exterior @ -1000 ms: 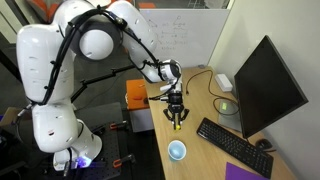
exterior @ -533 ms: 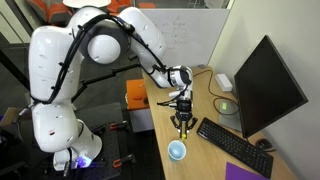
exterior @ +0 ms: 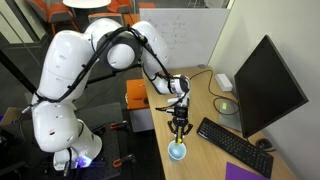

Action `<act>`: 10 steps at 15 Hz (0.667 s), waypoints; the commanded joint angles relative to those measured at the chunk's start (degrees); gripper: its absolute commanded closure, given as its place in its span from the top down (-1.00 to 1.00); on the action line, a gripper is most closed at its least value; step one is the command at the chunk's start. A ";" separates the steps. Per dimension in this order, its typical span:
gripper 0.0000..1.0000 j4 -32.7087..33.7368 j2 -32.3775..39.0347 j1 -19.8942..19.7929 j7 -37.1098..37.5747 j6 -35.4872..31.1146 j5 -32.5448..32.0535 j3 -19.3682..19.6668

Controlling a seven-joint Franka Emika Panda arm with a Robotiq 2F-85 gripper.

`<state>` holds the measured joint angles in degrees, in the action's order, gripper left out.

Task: Put the yellow marker inside the light blue cup

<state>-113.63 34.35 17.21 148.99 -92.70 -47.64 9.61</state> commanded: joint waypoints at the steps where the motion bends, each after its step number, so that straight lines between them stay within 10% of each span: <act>1: -0.90 2.84 2.42 -0.28 -0.18 1.48 1.36 0.27; 8: -0.90 7.01 8.08 -3.91 -0.04 3.10 0.73 -2.14; 9: -0.26 6.85 8.44 -2.07 -0.35 2.01 1.67 -0.06; 10: -0.08 7.69 8.94 -4.49 -0.71 2.69 0.87 -2.39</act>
<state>-108.65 41.80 15.04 148.99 -92.58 -47.46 9.35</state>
